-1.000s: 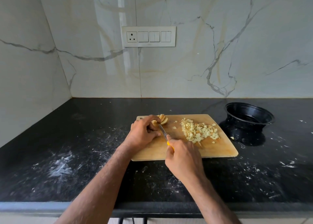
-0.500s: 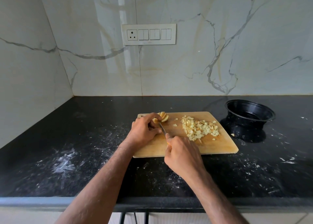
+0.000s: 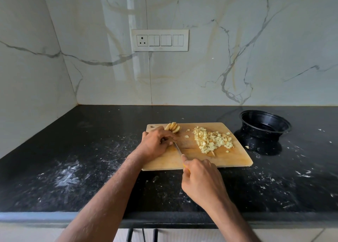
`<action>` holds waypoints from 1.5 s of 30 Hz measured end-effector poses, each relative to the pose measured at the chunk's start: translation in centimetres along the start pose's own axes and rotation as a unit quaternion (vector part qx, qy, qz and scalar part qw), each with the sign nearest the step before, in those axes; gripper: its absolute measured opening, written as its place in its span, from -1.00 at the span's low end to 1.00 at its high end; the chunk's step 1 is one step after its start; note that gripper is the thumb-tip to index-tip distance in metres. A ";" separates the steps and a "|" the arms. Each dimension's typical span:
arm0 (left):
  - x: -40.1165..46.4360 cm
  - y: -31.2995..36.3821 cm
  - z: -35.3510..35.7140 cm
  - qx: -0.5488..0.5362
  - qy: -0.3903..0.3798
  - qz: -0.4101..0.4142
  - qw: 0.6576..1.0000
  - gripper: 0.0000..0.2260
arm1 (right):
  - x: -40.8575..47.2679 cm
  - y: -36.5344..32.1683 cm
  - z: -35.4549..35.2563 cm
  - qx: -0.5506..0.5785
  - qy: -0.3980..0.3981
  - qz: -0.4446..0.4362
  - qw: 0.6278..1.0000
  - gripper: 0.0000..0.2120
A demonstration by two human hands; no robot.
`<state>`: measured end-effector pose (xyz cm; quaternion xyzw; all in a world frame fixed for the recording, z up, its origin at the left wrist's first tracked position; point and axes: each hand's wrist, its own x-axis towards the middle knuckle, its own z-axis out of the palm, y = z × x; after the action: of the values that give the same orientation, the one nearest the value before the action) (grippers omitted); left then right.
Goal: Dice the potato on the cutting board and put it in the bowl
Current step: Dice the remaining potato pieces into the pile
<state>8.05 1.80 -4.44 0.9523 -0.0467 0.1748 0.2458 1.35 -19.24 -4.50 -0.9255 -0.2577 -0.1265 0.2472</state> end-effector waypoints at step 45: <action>-0.3 0.1 -0.4 -0.090 0.030 -0.032 0.995 -0.72 | 3.6 -1.0 1.5 -0.013 0.008 0.001 1.000 -0.73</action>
<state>7.64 1.95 -4.14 0.9215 -0.0242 0.1905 0.3377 3.95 -16.21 -4.06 -0.9278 -0.2533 -0.1371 0.2371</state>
